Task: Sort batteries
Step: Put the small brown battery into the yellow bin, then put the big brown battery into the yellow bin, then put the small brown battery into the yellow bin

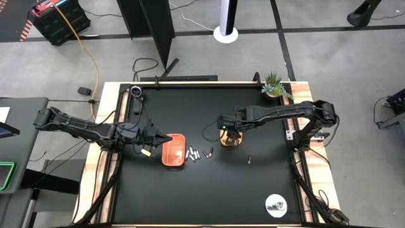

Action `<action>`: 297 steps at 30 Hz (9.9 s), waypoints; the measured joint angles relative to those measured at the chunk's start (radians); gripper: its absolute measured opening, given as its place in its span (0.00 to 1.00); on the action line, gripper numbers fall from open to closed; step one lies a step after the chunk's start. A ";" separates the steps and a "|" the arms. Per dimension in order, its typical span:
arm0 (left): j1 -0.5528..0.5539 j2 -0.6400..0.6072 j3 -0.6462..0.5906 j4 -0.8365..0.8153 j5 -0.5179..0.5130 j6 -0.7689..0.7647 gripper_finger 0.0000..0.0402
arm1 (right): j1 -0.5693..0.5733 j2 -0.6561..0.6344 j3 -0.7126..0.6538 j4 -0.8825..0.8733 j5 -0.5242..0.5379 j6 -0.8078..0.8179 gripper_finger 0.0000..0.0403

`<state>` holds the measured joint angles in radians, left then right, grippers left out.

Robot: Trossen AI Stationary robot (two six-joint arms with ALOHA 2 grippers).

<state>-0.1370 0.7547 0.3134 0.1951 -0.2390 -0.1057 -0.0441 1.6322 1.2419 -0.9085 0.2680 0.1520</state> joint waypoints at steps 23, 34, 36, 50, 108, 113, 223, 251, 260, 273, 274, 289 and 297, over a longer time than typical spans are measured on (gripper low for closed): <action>0.000 0.000 -0.008 -0.056 0.000 -0.055 0.00 | 0.465 -0.074 -0.122 -0.297 -0.012 1.216 0.51; 0.000 0.000 -0.008 -0.055 0.000 -0.040 0.00 | 0.441 -0.076 -0.303 0.016 -0.074 1.344 0.51; 0.000 0.000 -0.008 -0.055 0.000 -0.040 0.00 | 0.426 -0.076 -0.324 0.032 -0.083 1.345 0.51; 0.000 0.000 -0.008 -0.055 0.000 -0.034 0.00 | 0.395 -0.074 -0.447 0.205 -0.140 1.364 0.51; 0.000 0.000 -0.008 -0.055 -0.001 -0.034 0.00 | 0.396 -0.069 -0.416 0.094 -0.142 1.263 0.03; 0.000 0.000 -0.008 -0.056 0.000 -0.034 0.00 | 0.397 -0.070 -0.416 0.091 -0.139 1.261 0.03; -0.124 0.130 -0.008 0.042 -0.008 0.053 0.33 | 0.155 0.556 0.386 0.002 -0.180 -0.430 0.06; -0.124 0.130 -0.008 0.049 -0.008 0.053 0.33 | 0.113 0.358 0.456 -0.060 -0.085 -0.371 0.05; -0.124 0.130 -0.008 0.048 -0.008 0.038 0.33 | -0.002 0.182 0.319 -0.186 -0.082 -0.229 0.05; -0.124 0.130 -0.008 0.049 -0.008 0.030 0.33 | -0.052 0.081 0.075 -0.086 -0.060 -0.054 0.18; -0.124 0.130 -0.008 0.049 -0.008 0.030 0.33 | -0.051 0.081 0.068 -0.076 -0.060 -0.051 0.23; -0.124 0.130 -0.008 0.049 -0.008 0.027 0.33 | 0.026 0.082 0.054 0.167 -0.040 -0.055 0.60; -0.124 0.130 -0.008 0.049 -0.009 0.029 0.33 | 0.144 0.083 0.055 0.378 -0.041 -0.017 0.57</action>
<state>-0.2611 0.8848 0.3058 0.2440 -0.2481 -0.0765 0.0997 1.7152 1.2964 -0.5303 0.2272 0.1348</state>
